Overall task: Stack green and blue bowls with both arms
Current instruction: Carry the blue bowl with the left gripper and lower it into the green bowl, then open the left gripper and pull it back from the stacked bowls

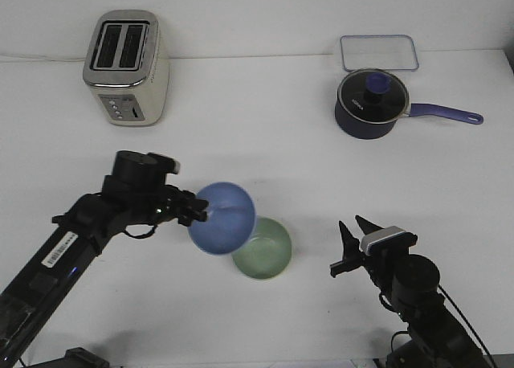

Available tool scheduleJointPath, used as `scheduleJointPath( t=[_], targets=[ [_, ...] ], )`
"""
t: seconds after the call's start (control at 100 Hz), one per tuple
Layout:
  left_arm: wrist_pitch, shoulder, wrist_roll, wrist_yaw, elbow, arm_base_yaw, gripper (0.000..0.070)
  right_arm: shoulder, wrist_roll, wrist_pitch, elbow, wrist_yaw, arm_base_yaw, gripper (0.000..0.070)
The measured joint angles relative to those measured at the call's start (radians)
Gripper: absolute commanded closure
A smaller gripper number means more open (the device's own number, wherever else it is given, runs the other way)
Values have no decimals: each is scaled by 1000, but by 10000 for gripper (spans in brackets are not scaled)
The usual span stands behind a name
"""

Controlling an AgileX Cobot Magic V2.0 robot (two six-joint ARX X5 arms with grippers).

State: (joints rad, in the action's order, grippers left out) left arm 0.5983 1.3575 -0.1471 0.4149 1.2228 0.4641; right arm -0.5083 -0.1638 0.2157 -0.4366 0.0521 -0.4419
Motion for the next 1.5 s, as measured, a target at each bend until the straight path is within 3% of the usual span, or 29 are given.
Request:
scheduleJointPath(
  t=[0.22, 0.43, 0.46, 0.51, 0.57, 0.63, 0.79, 0.95, 1.05, 1.12, 1.16, 1.3, 1.33, 1.39, 1.41, 1.5],
  targets=[
    [-30, 117, 3, -73, 0, 167, 687, 0, -8, 0, 0, 0, 0, 448],
    [-69, 187, 7, -97, 0, 222, 679, 0, -9, 1, 0, 0, 0, 448],
    [-69, 192, 8, -105, 0, 227, 661, 0, -9, 1, 0, 0, 0, 448],
    [-69, 201, 9, -122, 0, 233, 550, 0, -9, 2, 0, 0, 0, 448],
    [-72, 207, 10, -125, 0, 236, 350, 0, -9, 3, 0, 0, 0, 448],
    [-86, 207, 11, -127, 0, 236, 224, 0, -9, 3, 0, 0, 0, 447],
    [-130, 187, 24, -162, 0, 228, 200, 0, -9, 3, 0, 0, 0, 448],
    [-175, 38, 53, -344, -1, 171, 200, 0, -9, 4, 0, 0, 0, 448],
    [-225, -95, 94, -456, -1, 123, 202, 0, -9, 3, 0, 0, 0, 448],
    [-250, -179, 118, -481, 0, 79, 227, 2, -9, 4, 0, 0, 0, 448],
    [-252, -223, 131, -486, 0, 51, 289, 9, -9, 5, 0, 0, 0, 448],
    [-231, -365, 164, -489, -3, -45, 699, 79, -13, 13, 0, 5, 0, 464],
    [-231, -395, 166, -489, -13, -63, 686, 101, -14, 17, 0, 15, 0, 497],
    [-244, -462, 168, -489, -58, -101, 687, 149, -17, 36, 0, 48, 0, 664],
    [-252, -487, 169, -489, -82, -115, 687, 167, -17, 45, 0, 60, 0, 692],
    [-315, -598, 176, -489, -214, -178, 687, 242, -16, 83, 0, 100, 0, 700]
  ],
)
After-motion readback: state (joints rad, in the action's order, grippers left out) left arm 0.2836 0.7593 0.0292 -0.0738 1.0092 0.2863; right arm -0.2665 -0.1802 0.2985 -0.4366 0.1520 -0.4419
